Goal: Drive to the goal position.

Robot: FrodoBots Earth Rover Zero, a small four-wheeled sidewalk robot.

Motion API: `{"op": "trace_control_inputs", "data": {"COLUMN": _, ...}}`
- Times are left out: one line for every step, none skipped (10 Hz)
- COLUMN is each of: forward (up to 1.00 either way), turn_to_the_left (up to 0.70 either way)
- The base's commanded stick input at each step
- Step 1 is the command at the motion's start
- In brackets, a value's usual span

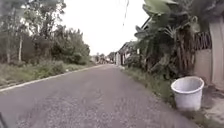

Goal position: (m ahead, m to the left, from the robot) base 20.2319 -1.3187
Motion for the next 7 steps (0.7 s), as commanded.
{"op": "trace_control_inputs", "data": {"forward": 0.7, "turn_to_the_left": 0.0}}
{"op": "trace_control_inputs", "data": {"forward": 0.7, "turn_to_the_left": 0.0}}
{"op": "trace_control_inputs", "data": {"forward": 0.7, "turn_to_the_left": 0.0}}
{"op": "trace_control_inputs", "data": {"forward": 0.7, "turn_to_the_left": 0.0}}
{"op": "trace_control_inputs", "data": {"forward": 0.7, "turn_to_the_left": 0.0}}
{"op": "trace_control_inputs", "data": {"forward": 0.7, "turn_to_the_left": 0.0}}
{"op": "trace_control_inputs", "data": {"forward": 0.7, "turn_to_the_left": 0.0}}
